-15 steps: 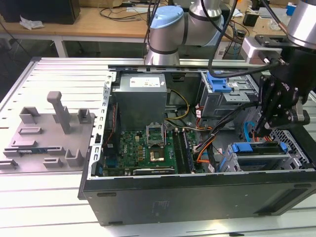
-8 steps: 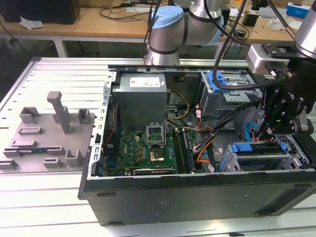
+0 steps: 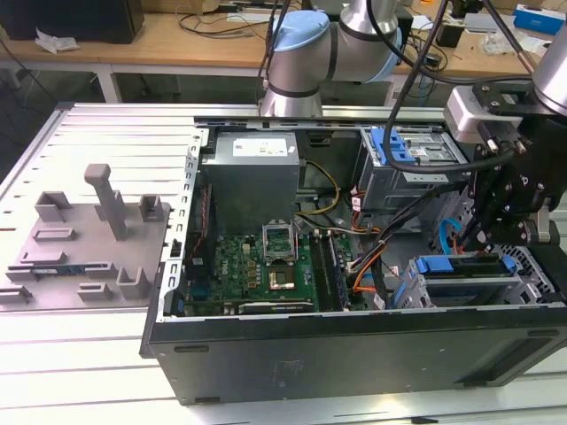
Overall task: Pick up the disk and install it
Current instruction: 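Insert the second disk wire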
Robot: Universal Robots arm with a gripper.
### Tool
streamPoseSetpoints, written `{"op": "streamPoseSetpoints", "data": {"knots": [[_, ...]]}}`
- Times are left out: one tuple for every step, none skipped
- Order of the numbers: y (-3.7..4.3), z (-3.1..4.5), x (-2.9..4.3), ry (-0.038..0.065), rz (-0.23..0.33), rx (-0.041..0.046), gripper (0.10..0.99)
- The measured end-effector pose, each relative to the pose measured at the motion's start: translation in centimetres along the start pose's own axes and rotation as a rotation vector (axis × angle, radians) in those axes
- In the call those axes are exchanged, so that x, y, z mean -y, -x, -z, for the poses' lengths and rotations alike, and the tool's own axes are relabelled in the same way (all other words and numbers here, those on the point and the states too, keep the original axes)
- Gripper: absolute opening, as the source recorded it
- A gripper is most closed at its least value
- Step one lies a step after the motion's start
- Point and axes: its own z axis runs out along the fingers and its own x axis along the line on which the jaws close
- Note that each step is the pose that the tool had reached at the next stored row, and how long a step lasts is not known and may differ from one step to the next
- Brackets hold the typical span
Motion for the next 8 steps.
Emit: {"op": "streamPoseSetpoints", "data": {"knots": [[-0.04,0.00,0.00,0.000,0.000,0.0000,0.161],[-0.11,-0.02,0.01,0.000,0.000,0.0002,0.161],[-0.19,-0.03,0.02,0.000,0.000,0.0001,0.161],[-0.29,-0.06,0.03,0.000,0.000,0.0002,0.161],[-0.35,-0.07,0.04,0.000,0.000,0.0001,0.161],[-0.40,-0.08,0.04,0.000,0.000,0.0002,0.161],[-0.47,-0.12,0.05,0.000,0.000,0.0002,0.161],[-0.51,-0.14,0.05,0.000,0.000,0.0001,0.161]]}}
